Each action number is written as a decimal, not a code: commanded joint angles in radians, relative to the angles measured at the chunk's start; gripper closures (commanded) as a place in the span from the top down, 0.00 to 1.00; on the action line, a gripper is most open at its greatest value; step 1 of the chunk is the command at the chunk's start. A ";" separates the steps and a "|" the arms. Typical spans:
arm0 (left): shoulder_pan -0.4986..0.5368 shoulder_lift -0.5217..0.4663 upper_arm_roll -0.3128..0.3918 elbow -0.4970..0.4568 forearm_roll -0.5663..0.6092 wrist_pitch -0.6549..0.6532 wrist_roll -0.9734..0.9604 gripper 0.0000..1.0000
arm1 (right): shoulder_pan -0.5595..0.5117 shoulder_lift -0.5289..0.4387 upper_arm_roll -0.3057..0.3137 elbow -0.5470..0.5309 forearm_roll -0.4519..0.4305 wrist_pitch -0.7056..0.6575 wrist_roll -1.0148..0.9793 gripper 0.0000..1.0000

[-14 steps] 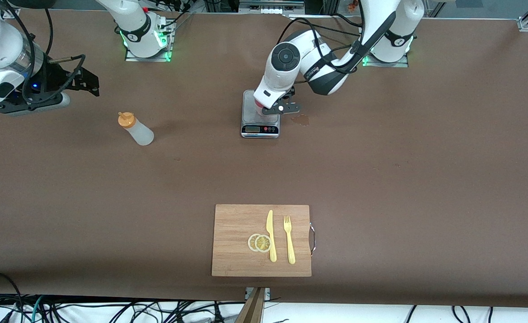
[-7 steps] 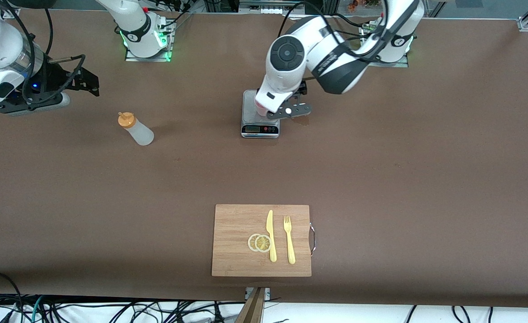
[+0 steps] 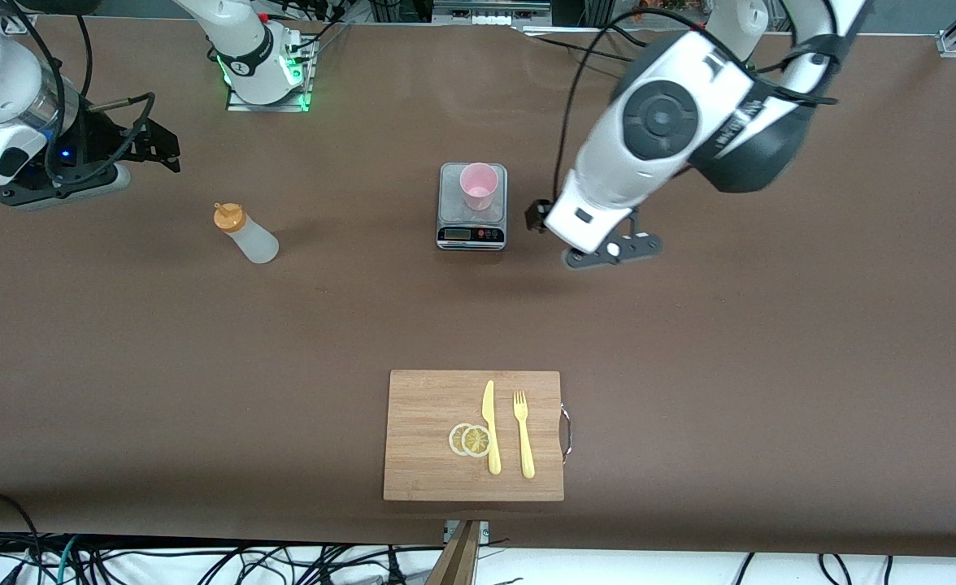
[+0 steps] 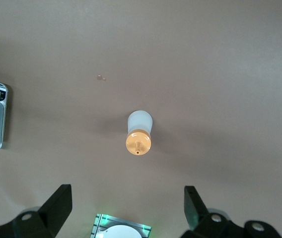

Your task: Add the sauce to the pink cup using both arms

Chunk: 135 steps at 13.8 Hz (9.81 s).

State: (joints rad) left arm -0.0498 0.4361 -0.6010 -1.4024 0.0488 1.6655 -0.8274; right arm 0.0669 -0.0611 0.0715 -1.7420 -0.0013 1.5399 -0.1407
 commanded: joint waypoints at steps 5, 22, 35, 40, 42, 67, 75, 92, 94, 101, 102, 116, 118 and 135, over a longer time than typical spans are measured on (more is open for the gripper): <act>-0.007 -0.089 0.148 0.017 0.057 -0.073 0.376 1.00 | -0.009 -0.019 -0.004 -0.008 0.072 -0.026 -0.216 1.00; -0.025 -0.461 0.639 -0.319 -0.099 -0.016 0.892 1.00 | -0.154 0.148 -0.233 -0.194 0.372 -0.001 -1.489 1.00; -0.030 -0.433 0.626 -0.267 -0.067 -0.087 0.889 1.00 | -0.222 0.535 -0.338 -0.226 0.720 -0.017 -2.399 1.00; -0.030 -0.433 0.626 -0.265 -0.067 -0.092 0.887 1.00 | -0.231 0.670 -0.338 -0.220 0.822 -0.015 -2.510 1.00; -0.030 -0.433 0.624 -0.265 -0.067 -0.096 0.887 1.00 | -0.229 0.699 -0.338 -0.218 0.862 -0.012 -2.522 1.00; -0.039 -0.435 0.613 -0.262 -0.069 -0.106 0.884 1.00 | -0.226 0.799 -0.231 -0.218 0.989 -0.118 -2.668 0.79; -0.039 -0.436 0.613 -0.262 -0.070 -0.107 0.883 1.00 | -0.217 0.733 -0.216 -0.191 0.991 -0.118 -2.526 0.00; -0.041 -0.422 0.589 -0.204 -0.067 -0.188 0.820 1.00 | 0.307 0.354 -0.199 -0.200 0.608 0.348 -1.449 0.00; -0.041 -0.422 0.589 -0.201 -0.067 -0.190 0.820 1.00 | 0.338 0.346 -0.167 -0.200 0.566 0.370 -1.352 0.00; -0.041 -0.422 0.589 -0.201 -0.069 -0.190 0.818 1.00 | 0.404 0.326 -0.056 -0.194 0.324 0.404 -0.973 0.00; -0.041 -0.422 0.589 -0.201 -0.069 -0.191 0.820 1.00 | 0.421 0.330 -0.056 -0.191 0.305 0.404 -0.943 0.00; -0.041 -0.422 0.592 -0.201 -0.069 -0.191 0.820 1.00 | 0.651 0.394 -0.047 -0.129 0.084 0.405 -0.528 0.00; -0.041 -0.422 0.590 -0.201 -0.069 -0.191 0.818 1.00 | 0.660 0.394 -0.035 -0.129 0.083 0.405 -0.513 0.00; -0.041 -0.422 0.592 -0.201 -0.069 -0.193 0.818 1.00 | 0.743 0.405 -0.012 -0.129 -0.078 0.338 -0.396 0.00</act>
State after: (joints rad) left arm -0.0879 -0.0031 -0.0100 -1.6393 -0.0316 1.4987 0.0042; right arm 0.8027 0.3480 0.0440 -1.8895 -0.0346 1.9166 -0.5725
